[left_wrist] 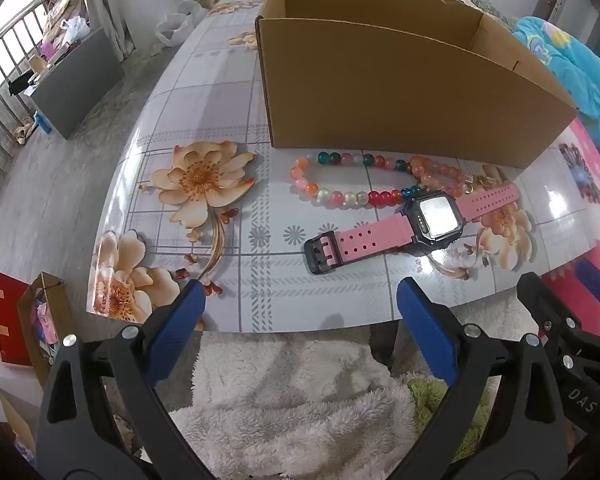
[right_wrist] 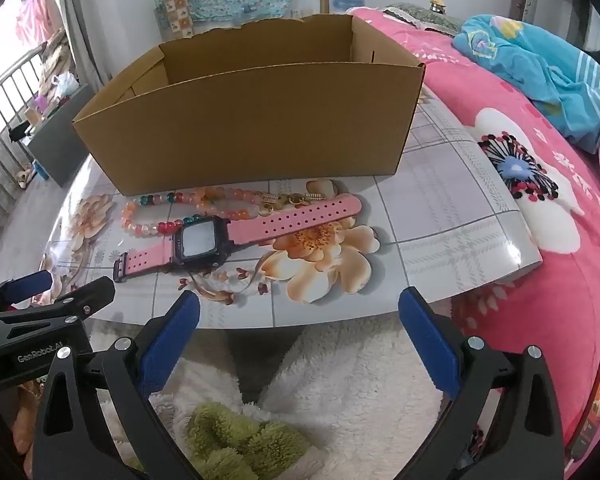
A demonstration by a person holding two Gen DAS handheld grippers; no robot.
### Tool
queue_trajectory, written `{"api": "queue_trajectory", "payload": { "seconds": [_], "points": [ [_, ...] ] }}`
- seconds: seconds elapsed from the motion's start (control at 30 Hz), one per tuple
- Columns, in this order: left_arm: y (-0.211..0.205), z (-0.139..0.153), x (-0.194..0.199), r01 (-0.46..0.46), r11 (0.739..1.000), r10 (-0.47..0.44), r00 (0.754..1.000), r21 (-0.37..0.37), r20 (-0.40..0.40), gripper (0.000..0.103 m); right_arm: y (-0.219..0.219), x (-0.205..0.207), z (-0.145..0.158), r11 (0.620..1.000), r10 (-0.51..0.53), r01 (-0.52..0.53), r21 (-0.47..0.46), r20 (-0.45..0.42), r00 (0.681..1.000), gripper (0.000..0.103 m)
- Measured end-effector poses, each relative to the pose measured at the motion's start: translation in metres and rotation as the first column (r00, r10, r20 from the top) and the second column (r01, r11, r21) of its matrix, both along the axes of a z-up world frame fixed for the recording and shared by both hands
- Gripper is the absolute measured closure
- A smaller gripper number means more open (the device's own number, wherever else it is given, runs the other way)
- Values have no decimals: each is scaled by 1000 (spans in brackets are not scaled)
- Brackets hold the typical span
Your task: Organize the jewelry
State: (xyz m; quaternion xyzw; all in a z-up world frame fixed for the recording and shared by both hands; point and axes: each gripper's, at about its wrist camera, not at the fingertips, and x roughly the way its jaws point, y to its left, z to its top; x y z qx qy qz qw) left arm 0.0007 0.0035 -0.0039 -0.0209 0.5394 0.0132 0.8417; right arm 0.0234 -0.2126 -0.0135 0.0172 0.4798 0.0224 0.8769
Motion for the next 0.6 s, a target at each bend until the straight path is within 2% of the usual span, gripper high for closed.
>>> {"api": "queue_trajectory", "payload": {
  "seconds": [0.6],
  "points": [
    [0,1,0,-5,1000,5,1000,2,-4,10,2,0,2,1000,13,-14,8,4,1000,6]
  ]
}}
